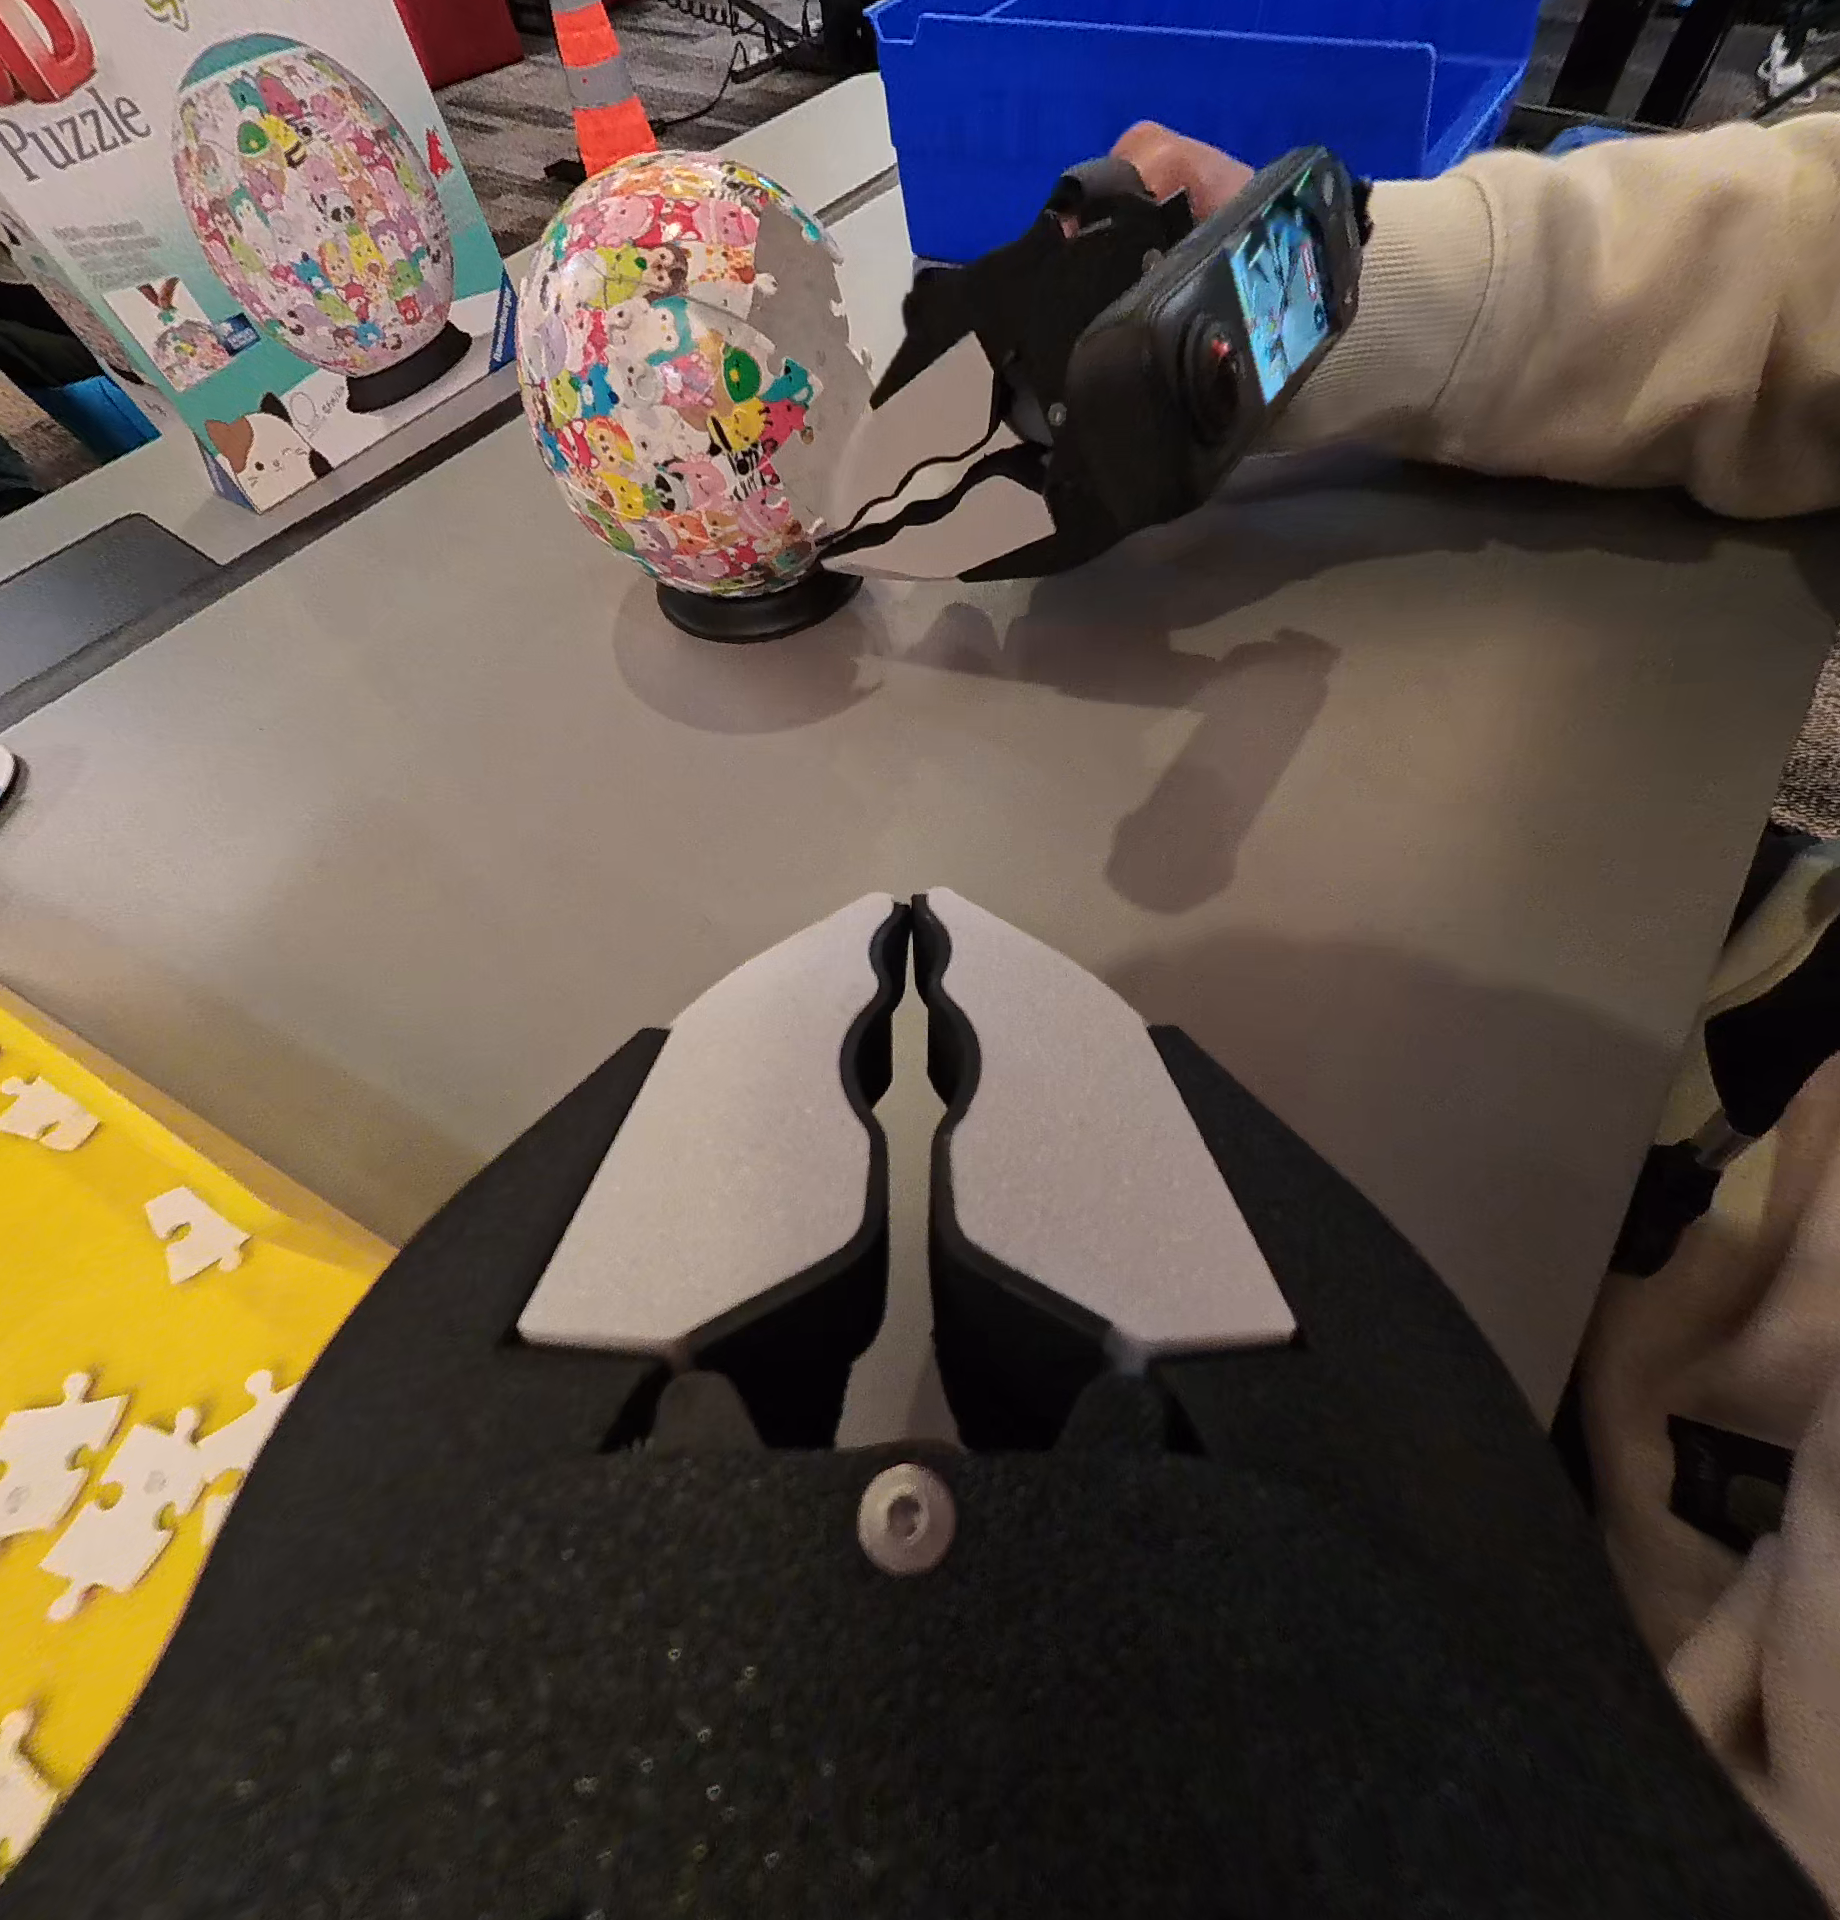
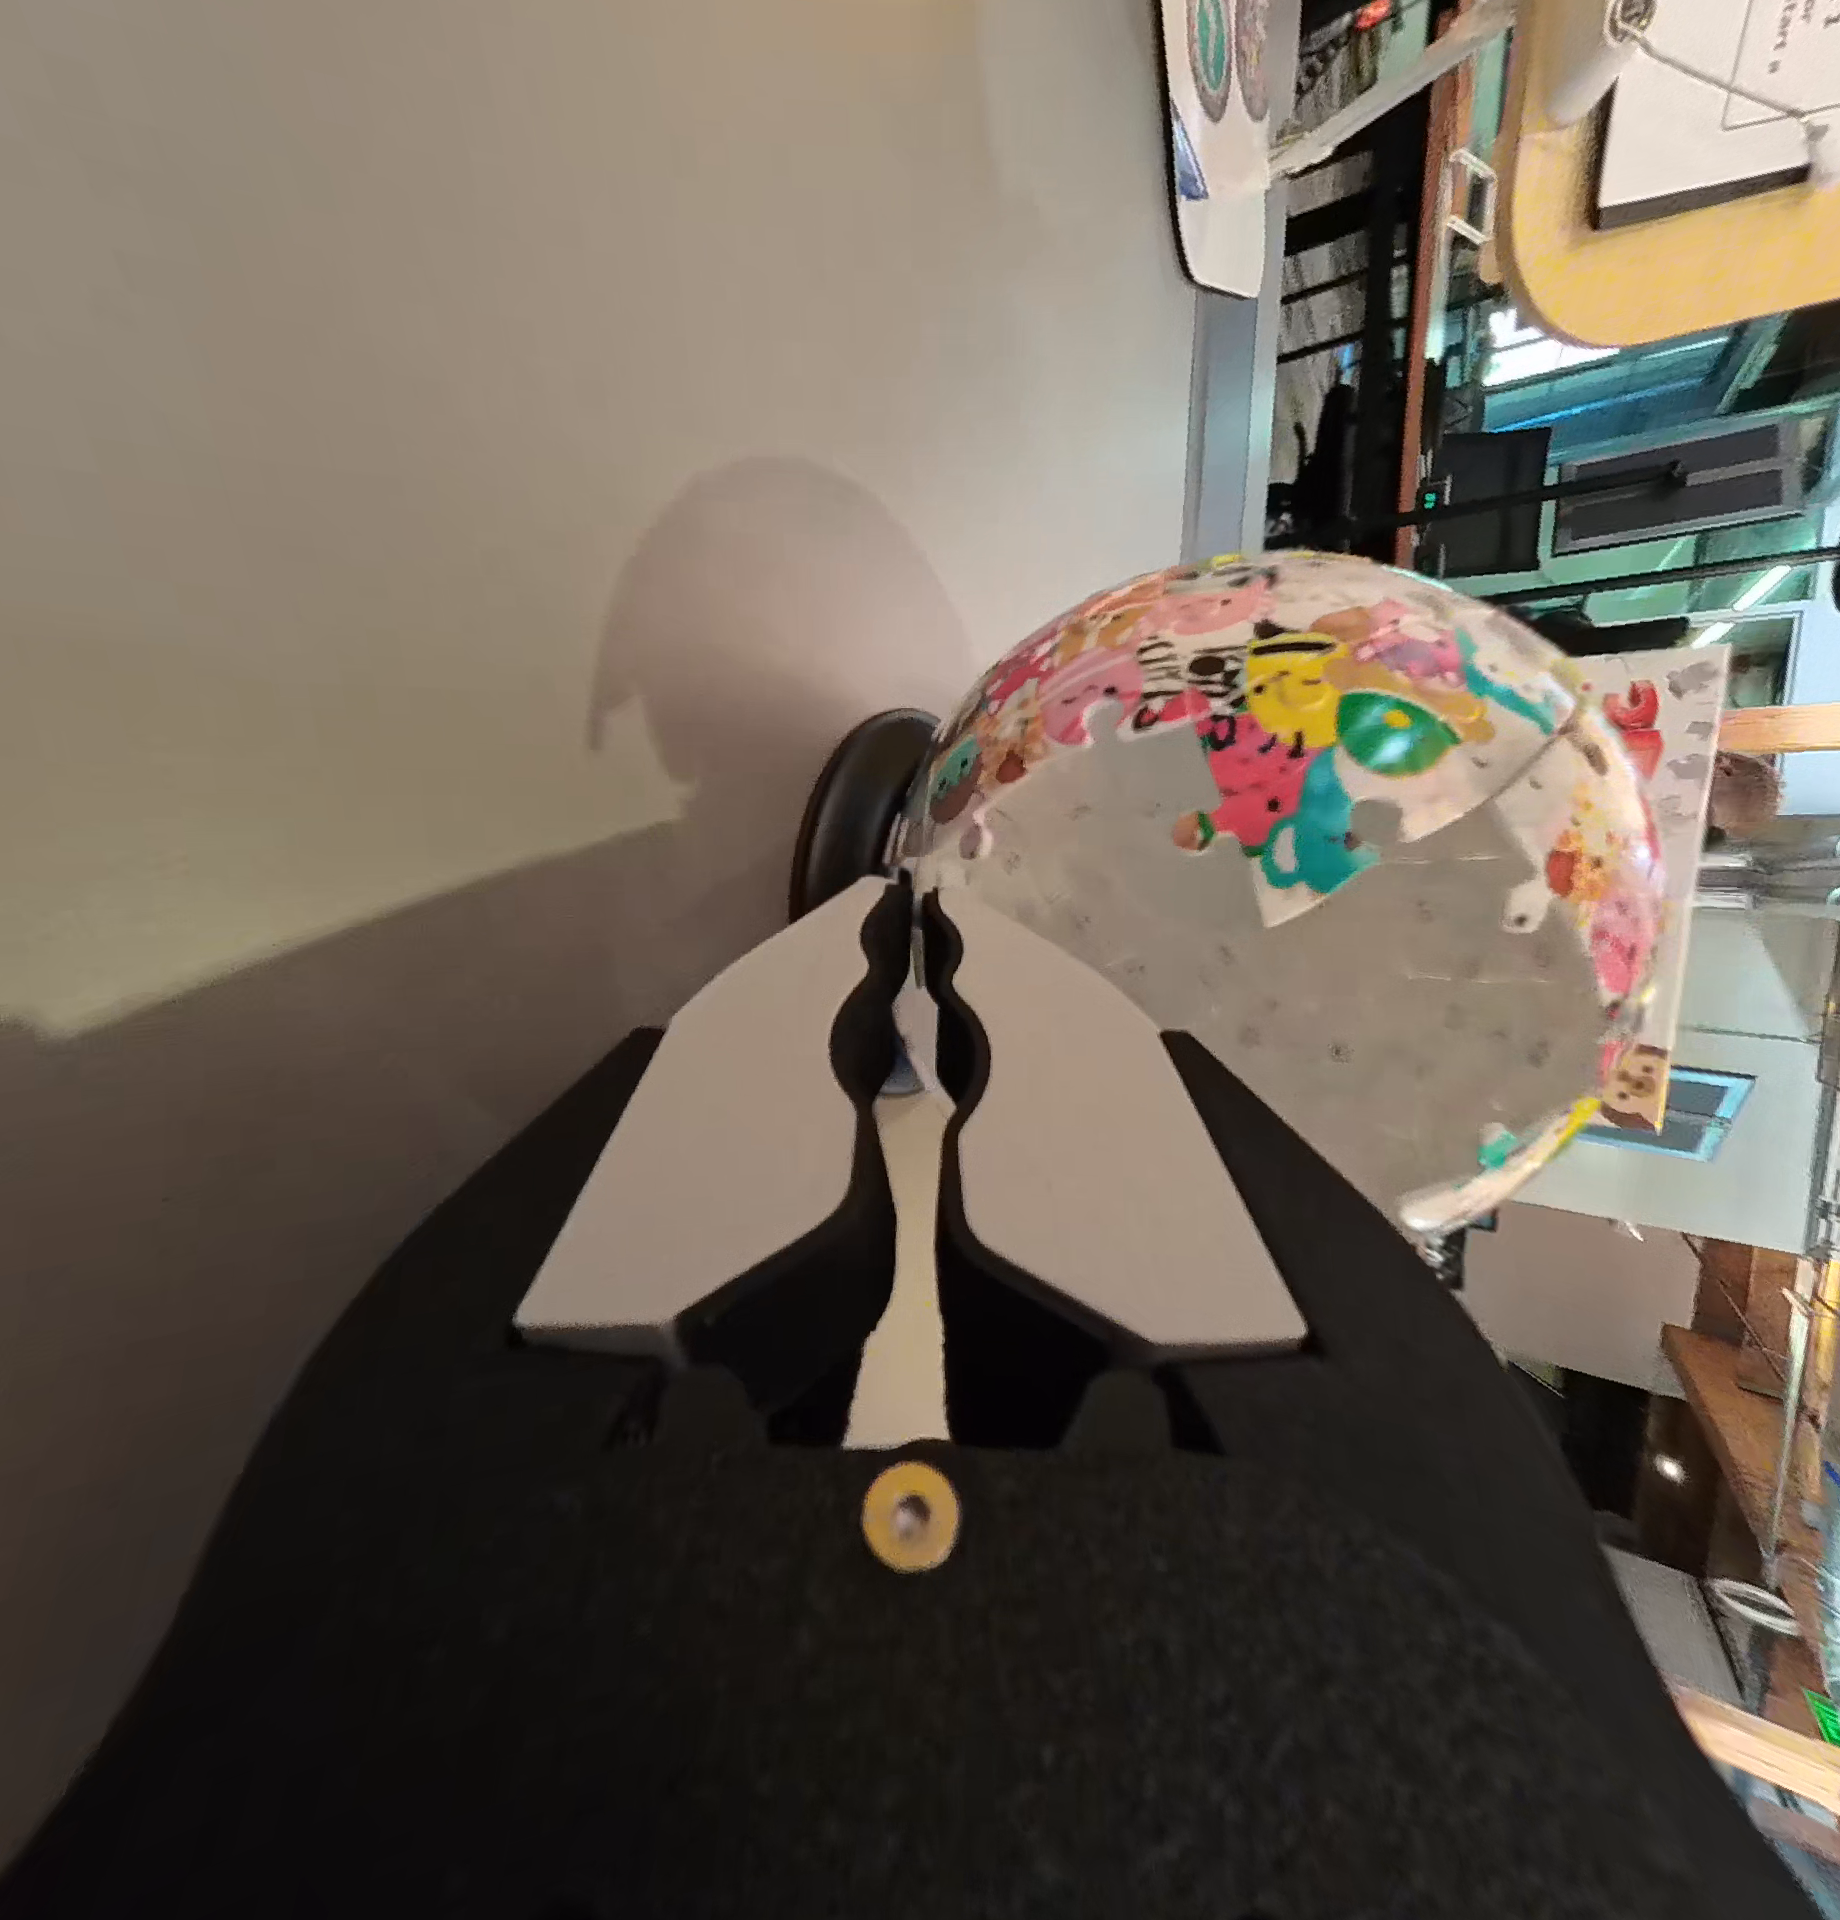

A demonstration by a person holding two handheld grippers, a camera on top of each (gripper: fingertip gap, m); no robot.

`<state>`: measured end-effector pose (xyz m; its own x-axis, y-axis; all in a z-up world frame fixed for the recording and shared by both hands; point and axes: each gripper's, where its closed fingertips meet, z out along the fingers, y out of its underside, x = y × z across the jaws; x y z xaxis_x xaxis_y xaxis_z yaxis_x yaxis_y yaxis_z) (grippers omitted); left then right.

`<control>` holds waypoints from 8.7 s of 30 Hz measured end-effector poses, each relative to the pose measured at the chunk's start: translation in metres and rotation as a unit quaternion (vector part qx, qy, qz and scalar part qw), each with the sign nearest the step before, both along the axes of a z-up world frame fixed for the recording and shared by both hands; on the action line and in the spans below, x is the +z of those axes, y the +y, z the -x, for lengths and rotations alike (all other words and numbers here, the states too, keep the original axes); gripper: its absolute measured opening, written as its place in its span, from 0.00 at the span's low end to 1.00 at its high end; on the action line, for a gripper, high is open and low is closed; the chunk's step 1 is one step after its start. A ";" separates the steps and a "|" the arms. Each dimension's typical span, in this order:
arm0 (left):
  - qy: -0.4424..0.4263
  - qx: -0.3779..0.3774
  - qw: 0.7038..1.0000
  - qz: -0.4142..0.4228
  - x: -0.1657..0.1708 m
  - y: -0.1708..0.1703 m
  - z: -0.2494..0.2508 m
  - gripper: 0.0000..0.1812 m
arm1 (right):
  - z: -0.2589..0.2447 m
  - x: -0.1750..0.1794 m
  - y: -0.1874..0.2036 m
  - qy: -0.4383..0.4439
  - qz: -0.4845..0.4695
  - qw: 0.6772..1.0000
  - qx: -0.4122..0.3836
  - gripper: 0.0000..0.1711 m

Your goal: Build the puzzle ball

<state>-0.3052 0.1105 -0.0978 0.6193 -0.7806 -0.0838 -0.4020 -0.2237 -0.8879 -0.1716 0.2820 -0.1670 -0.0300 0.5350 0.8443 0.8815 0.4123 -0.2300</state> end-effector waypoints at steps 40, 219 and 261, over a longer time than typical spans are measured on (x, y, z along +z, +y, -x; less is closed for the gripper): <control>-0.005 0.000 1.000 0.005 -0.001 0.002 0.000 0.00 | 0.002 -0.008 0.001 0.027 0.137 0.990 -0.003 0.01; 0.072 0.048 0.996 -0.016 -0.012 -0.036 -0.024 0.13 | -0.013 -0.015 -0.016 -0.029 0.289 0.956 0.051 0.42; 0.041 0.023 0.999 0.010 -0.021 -0.040 -0.027 0.13 | -0.028 -0.025 -0.011 -0.076 0.385 0.920 -0.018 0.39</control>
